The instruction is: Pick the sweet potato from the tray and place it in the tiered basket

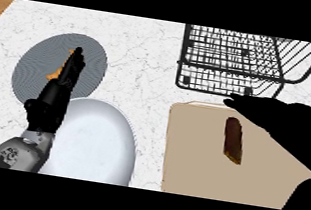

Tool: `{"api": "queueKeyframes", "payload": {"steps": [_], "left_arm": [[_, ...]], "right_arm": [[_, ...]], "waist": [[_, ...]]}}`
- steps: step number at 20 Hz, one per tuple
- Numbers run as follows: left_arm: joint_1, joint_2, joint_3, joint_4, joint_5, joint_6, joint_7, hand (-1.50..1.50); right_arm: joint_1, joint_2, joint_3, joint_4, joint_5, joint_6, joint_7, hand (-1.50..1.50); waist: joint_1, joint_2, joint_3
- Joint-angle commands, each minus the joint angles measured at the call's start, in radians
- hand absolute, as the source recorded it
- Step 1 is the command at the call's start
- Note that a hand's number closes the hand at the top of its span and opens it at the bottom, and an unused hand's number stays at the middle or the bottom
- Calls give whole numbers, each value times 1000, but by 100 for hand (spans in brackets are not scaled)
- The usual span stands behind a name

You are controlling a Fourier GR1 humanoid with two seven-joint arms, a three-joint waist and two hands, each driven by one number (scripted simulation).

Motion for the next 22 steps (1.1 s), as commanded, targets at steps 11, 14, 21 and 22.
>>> {"api": "queueKeyframes", "payload": {"steps": [11,14,21,22], "left_arm": [[-21,-70,4,-10,-61,26,43,0],[16,-93,-28,-13,-71,21,37,0],[40,-84,7,-10,-56,-21,-7,0],[0,-76,29,17,-52,-26,9,0]], "right_arm": [[84,6,1,-16,183,115,12,-150],[31,58,38,23,223,140,41,-150],[70,40,16,25,345,223,-139,-150],[55,98,82,28,421,187,-131,-150]], "waist": [[-11,2,-4],[-4,3,-4],[-4,3,-4],[-1,5,-4]]}}
